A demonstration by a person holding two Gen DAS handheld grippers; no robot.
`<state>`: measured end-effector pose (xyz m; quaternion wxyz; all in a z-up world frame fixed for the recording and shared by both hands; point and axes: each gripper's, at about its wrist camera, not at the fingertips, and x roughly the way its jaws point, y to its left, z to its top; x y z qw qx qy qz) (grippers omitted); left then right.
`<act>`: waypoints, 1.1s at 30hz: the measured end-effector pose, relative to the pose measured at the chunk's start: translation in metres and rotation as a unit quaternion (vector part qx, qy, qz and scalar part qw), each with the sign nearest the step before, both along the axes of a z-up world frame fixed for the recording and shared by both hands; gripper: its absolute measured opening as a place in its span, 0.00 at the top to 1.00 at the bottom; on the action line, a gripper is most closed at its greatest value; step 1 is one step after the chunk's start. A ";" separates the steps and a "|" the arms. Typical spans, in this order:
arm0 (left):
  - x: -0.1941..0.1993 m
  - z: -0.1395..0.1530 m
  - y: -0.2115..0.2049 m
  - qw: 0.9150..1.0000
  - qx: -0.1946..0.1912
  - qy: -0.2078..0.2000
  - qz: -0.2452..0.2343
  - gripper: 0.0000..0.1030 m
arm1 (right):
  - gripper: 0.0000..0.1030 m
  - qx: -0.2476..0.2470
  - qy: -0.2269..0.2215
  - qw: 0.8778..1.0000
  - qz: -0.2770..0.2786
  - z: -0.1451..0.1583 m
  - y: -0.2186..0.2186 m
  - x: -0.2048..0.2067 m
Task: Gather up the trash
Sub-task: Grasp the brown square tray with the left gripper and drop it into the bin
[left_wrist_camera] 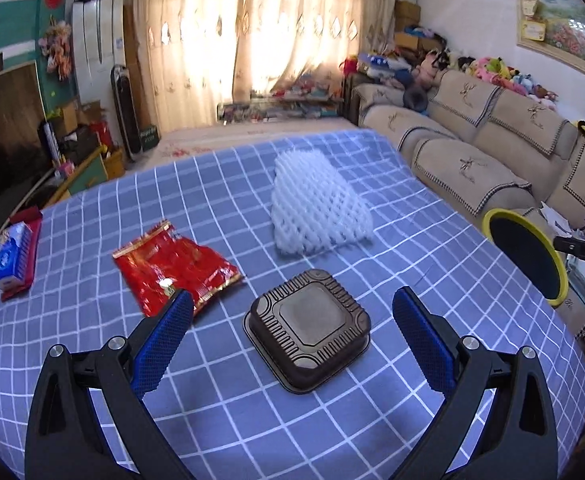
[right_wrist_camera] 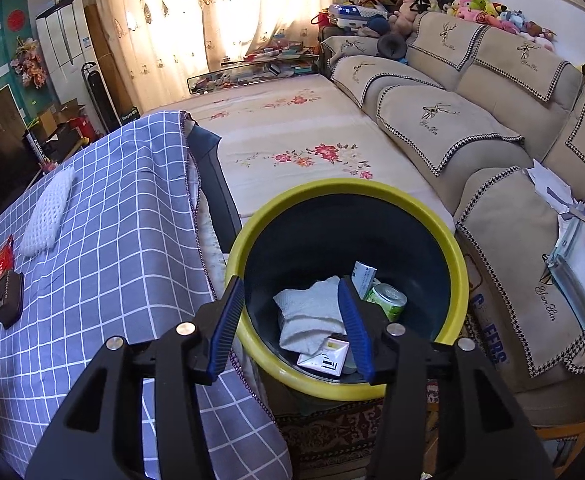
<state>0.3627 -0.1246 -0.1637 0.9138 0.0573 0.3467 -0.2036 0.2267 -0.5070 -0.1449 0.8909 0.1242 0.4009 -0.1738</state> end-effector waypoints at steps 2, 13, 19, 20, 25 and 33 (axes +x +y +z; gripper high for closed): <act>0.007 -0.006 -0.001 1.000 -0.005 0.017 0.001 0.05 | 0.54 0.002 -0.001 1.000 -0.002 -0.001 -0.002 -0.001; 0.024 -0.021 -0.012 0.999 0.010 0.040 -0.008 0.05 | 0.54 0.013 0.006 1.000 0.008 -0.012 -0.001 0.004; 0.032 -0.026 -0.020 0.998 0.023 0.052 -0.014 0.09 | 0.54 0.013 0.004 1.000 0.006 -0.011 -0.002 0.002; 0.033 -0.027 -0.021 0.998 0.025 0.055 -0.014 0.10 | 0.54 0.013 0.004 1.000 0.004 -0.011 -0.003 0.002; 0.037 -0.031 -0.020 0.997 0.028 0.070 -0.013 0.26 | 0.54 0.013 0.005 1.000 0.005 -0.012 -0.003 0.002; 0.029 -0.024 -0.022 0.998 0.037 0.054 -0.012 0.28 | 0.54 0.013 0.004 1.000 0.009 -0.011 -0.001 0.002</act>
